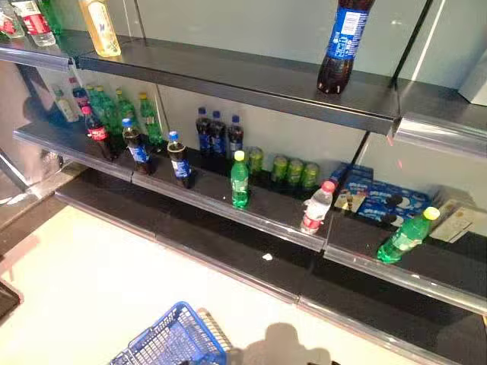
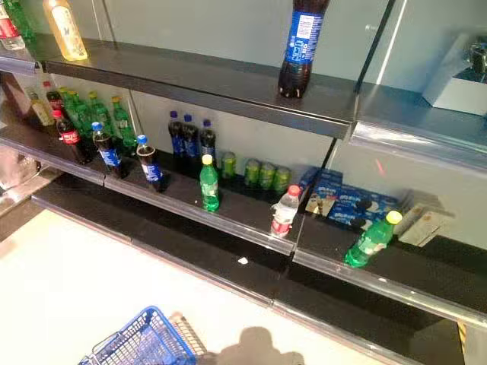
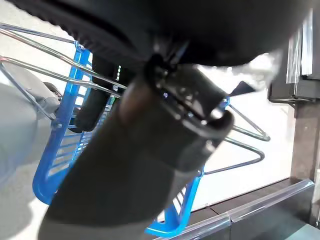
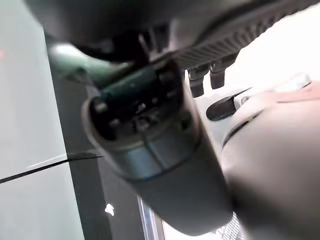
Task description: Pick up the drink and place into the basket.
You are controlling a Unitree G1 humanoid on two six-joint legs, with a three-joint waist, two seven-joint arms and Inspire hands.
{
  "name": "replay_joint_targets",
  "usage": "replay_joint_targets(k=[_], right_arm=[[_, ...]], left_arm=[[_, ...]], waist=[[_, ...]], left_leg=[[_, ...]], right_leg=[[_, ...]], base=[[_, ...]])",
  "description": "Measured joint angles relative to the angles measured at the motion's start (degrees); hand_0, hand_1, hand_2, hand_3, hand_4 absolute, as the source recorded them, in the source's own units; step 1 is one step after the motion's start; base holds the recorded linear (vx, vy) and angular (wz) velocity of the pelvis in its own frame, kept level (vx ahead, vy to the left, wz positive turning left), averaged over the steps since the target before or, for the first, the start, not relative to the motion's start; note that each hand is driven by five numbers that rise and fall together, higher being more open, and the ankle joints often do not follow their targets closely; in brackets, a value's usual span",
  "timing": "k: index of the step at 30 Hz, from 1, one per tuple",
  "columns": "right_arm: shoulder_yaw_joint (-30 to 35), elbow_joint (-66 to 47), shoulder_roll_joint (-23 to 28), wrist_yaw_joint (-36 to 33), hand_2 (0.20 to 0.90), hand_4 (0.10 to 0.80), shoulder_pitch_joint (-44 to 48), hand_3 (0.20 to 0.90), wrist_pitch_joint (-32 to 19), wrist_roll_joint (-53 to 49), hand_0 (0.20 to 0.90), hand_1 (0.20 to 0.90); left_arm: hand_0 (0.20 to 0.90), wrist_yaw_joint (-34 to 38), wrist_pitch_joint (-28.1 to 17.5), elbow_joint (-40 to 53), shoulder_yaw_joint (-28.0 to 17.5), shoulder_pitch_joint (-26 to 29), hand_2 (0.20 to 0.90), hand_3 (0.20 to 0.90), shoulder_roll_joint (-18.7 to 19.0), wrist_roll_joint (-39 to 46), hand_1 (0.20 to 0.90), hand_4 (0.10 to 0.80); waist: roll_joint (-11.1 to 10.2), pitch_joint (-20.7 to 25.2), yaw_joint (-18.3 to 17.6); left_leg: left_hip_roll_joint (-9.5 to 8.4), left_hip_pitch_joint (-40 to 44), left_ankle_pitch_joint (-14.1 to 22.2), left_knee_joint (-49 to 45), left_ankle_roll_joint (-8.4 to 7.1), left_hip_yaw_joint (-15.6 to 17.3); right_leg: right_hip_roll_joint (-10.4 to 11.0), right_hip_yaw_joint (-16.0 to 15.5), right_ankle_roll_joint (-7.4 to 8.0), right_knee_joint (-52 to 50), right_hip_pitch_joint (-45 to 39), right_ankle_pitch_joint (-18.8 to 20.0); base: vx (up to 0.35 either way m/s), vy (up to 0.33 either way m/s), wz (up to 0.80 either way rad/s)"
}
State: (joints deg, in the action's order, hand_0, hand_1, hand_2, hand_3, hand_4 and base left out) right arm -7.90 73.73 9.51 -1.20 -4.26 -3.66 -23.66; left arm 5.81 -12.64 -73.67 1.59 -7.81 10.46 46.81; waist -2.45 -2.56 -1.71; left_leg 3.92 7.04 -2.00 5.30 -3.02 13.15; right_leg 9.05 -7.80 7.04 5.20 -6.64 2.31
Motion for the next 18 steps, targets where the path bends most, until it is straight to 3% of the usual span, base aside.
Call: replay_joint_targets(k=[18], right_arm=[[0.01,-0.04,-0.35,-3.12,0.9,0.8,-0.24,0.9,0.84,1.27,0.9,0.9]], left_arm=[[0.3,0.0,-0.01,-0.02,0.03,-0.02,0.3,0.2,0.19,-0.26,0.3,0.1]], waist=[[-0.02,1.1,0.04]], left_leg=[[0.03,0.1,0.0,0.03,0.0,0.03]], right_leg=[[0.03,0.0,0.0,0.01,-0.11,0.0]], base=[[0.0,0.0,0.0]])
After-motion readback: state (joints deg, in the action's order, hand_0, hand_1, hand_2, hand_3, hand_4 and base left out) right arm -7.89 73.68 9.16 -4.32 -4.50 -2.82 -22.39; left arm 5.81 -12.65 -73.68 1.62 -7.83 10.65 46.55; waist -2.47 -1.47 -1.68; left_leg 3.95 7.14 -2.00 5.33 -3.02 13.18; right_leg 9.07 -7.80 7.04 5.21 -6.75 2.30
